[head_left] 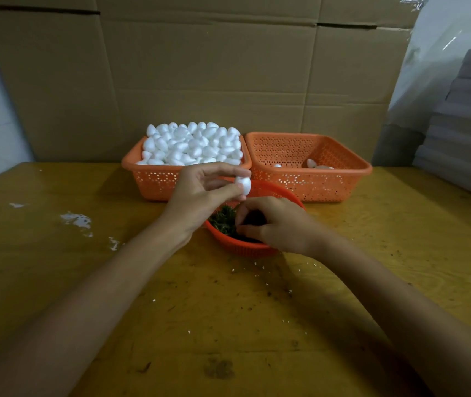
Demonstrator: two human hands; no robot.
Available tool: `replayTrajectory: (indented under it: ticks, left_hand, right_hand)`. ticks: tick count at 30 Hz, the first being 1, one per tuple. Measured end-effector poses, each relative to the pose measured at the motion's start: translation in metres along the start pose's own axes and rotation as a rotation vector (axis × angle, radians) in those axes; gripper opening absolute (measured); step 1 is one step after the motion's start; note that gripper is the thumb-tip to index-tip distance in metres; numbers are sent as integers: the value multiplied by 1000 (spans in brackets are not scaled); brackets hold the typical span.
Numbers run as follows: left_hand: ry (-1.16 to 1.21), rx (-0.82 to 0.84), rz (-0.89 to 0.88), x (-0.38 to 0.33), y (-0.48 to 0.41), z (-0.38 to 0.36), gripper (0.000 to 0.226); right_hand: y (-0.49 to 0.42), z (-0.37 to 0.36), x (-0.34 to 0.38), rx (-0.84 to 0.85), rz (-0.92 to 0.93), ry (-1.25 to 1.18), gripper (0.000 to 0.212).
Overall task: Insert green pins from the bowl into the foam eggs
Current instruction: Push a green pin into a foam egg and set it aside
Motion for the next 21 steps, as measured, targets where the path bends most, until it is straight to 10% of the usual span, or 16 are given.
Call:
replayTrajectory:
  ticks: [7, 21]
  left_hand:
    - [38, 42, 13, 1, -3, 6, 47]
    - [96, 73, 56, 3, -7, 10, 32]
  right_hand:
    - [0, -1, -5, -184, 55, -75, 13]
    - [2, 1, -5, -297, 29, -41, 21]
Point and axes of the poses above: each hand's wrist, its own y-axis away from the middle knuckle, its own z-axis out of the back of the hand, x = y × z, the point moved 1 cm from there along -y, towards the middle knuckle, and after that the axes turned 12 degrees about z, right-handed, at the moved point
